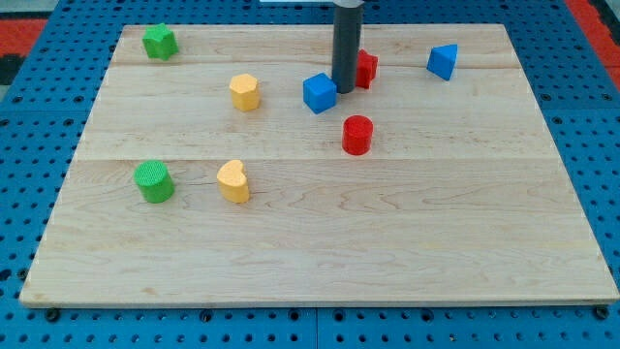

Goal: Move the blue cube towards the top center of the board

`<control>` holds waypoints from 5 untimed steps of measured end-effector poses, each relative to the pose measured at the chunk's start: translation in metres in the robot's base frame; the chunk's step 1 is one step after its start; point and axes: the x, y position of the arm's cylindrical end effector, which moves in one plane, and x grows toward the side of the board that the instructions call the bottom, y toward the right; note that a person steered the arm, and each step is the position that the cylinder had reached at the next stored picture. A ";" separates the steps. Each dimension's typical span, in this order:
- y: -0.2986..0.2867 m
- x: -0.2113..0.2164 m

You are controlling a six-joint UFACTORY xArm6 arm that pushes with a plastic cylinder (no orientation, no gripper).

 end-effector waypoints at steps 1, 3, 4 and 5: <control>0.001 0.043; -0.036 0.054; -0.052 0.025; -0.042 -0.001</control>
